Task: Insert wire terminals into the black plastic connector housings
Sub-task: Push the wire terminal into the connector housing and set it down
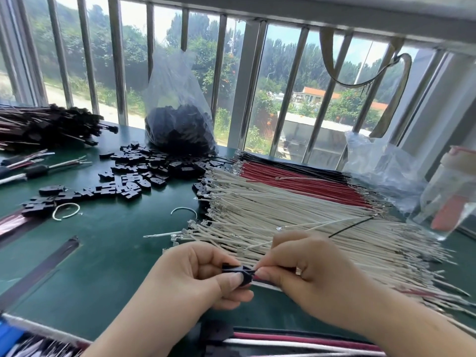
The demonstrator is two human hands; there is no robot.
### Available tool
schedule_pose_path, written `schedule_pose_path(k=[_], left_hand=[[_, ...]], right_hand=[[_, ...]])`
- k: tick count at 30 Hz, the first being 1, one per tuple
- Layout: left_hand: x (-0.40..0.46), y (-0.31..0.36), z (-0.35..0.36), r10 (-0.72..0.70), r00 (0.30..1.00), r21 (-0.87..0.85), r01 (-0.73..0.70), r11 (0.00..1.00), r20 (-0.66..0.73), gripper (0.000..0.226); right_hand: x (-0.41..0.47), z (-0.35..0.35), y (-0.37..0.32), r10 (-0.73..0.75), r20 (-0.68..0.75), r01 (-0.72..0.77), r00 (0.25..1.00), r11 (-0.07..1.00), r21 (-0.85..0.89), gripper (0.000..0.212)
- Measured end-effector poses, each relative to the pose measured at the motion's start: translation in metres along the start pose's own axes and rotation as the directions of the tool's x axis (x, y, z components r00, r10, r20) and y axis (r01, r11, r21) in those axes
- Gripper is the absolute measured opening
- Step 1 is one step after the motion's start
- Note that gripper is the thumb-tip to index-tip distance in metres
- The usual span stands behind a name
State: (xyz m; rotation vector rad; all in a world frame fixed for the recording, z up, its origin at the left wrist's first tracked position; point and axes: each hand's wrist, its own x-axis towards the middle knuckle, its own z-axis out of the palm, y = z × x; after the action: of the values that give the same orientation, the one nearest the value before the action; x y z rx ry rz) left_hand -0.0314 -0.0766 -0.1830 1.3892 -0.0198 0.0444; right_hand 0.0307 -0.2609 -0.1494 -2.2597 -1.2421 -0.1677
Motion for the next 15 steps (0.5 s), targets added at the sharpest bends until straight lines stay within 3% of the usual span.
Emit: schedule_pose_path(k=[4, 6, 8, 11, 14, 15], left_hand=[[0.001, 0.001, 0.004, 0.045, 0.999, -0.008, -0.045, 0.999, 0.009, 0.008], [0.001, 0.0, 0.003, 0.08, 0.996, -0.051, -0.082, 0.995, -0.042, 0.013], [0.003, 0.0, -0.001, 0.118, 0.98, -0.157, -0.144, 0.977, -0.163, 0.008], [0.004, -0.001, -0.009, 0.163, 0.927, -0.29, -0.268, 0.919, -0.339, 0.015], [0.0, 0.001, -0.005, 0.217, 0.911, -0.238, -0.311, 0.92, -0.351, 0.006], [-0.001, 0.0, -0.004, 0.258, 0.911, -0.169, -0.323, 0.931, -0.322, 0.014]], right_hand=[[0.001, -0.004, 0.0, 0.035, -0.003, -0.034, 0.999, 0.998, 0.055, 0.01], [0.004, -0.011, 0.001, 0.096, 0.02, -0.097, 0.995, 0.99, 0.1, 0.015], [0.002, -0.023, 0.007, 0.179, 0.147, -0.199, 0.973, 0.97, 0.136, 0.035], [-0.014, -0.054, 0.025, 0.324, 0.347, -0.387, 0.88, 0.913, 0.129, 0.057], [-0.029, -0.087, 0.042, 0.34, 0.365, -0.384, 0.867, 0.922, 0.052, 0.056], [-0.033, -0.095, 0.045, 0.343, 0.378, -0.394, 0.86, 0.917, 0.065, 0.053]])
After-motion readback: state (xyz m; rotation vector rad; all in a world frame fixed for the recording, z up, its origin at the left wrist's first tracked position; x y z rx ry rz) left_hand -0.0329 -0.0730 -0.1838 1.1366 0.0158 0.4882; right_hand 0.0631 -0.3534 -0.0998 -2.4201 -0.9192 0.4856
